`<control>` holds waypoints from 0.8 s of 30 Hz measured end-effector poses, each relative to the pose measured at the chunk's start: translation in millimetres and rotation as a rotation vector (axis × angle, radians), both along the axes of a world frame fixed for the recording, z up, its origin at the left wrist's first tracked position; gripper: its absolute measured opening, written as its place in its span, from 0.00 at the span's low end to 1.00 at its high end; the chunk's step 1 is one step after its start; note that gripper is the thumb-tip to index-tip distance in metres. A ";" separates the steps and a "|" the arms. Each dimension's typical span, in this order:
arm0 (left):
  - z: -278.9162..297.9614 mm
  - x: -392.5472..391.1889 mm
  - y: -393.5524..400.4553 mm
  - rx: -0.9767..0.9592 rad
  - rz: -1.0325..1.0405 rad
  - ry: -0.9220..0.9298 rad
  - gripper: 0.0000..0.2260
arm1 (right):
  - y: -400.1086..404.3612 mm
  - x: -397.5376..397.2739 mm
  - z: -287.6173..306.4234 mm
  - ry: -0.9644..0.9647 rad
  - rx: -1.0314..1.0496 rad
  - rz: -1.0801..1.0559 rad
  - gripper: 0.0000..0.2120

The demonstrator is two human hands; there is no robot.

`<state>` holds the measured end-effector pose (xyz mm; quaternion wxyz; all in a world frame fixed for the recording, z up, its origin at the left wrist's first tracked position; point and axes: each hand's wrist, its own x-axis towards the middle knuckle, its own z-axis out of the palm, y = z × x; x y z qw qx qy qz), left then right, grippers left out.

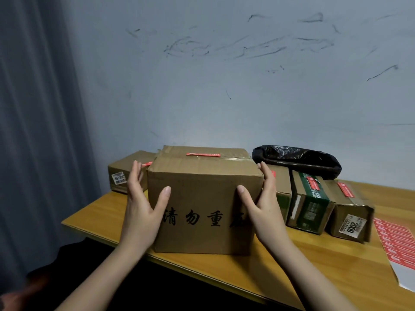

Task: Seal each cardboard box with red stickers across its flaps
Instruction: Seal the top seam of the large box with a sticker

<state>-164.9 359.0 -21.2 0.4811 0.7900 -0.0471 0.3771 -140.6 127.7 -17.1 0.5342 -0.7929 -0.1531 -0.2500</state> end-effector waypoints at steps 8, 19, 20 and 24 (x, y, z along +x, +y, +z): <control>-27.7 -6.5 -12.0 -0.235 -0.120 0.216 0.33 | 3.9 -5.6 -28.6 0.105 0.078 -0.005 0.37; -16.4 -1.5 -1.2 -0.438 -0.099 0.250 0.39 | 10.0 -7.4 -7.2 0.022 0.148 0.044 0.28; -13.3 0.8 2.4 -0.484 -0.095 0.254 0.37 | 10.0 -6.0 -2.2 0.004 0.155 0.067 0.28; 3.4 3.1 9.8 -0.589 -0.107 0.220 0.19 | 9.1 0.3 19.2 0.013 0.190 0.166 0.24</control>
